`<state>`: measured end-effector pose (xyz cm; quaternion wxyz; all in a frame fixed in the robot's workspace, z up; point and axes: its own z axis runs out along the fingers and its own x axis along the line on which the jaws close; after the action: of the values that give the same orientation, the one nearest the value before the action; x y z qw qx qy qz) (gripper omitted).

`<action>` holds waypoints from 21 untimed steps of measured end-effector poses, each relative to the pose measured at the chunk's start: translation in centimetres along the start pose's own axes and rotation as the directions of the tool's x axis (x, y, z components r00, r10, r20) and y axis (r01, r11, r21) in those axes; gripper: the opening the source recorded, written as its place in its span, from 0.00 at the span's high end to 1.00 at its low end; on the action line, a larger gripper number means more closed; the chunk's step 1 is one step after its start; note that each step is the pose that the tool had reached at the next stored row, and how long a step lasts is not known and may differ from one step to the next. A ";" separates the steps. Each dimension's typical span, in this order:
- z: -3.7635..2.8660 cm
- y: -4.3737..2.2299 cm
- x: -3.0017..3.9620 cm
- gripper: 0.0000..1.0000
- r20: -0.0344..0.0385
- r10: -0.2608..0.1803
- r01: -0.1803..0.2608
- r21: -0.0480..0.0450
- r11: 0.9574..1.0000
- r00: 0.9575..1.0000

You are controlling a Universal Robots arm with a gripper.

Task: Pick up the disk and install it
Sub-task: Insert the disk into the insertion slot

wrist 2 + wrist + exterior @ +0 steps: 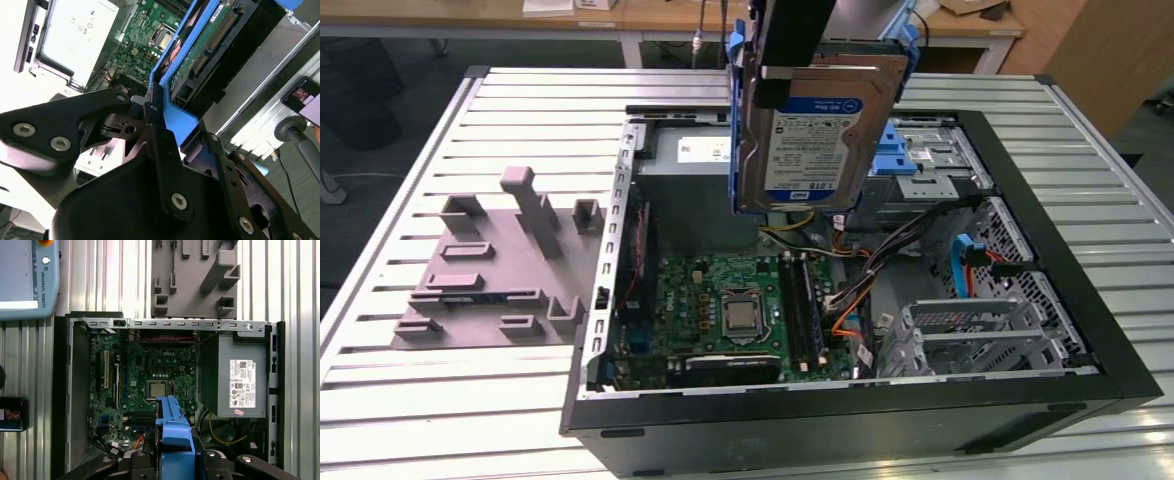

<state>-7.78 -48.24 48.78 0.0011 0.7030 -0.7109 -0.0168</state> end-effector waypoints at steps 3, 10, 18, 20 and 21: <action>-0.01 -0.12 0.00 0.64 0.000 0.000 0.000 0.000 1.000 1.000; -0.01 -1.03 0.00 0.64 0.000 0.000 0.000 0.000 1.000 1.000; 0.00 -1.07 0.18 0.64 0.000 0.000 0.000 0.000 1.000 1.000; 0.00 -1.07 0.53 0.64 0.000 0.000 0.000 0.000 1.000 1.000; 0.00 -1.07 0.67 0.64 0.000 0.000 0.000 0.000 1.000 1.000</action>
<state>-6.71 -48.93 48.74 0.0012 0.7030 -0.7110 -0.0168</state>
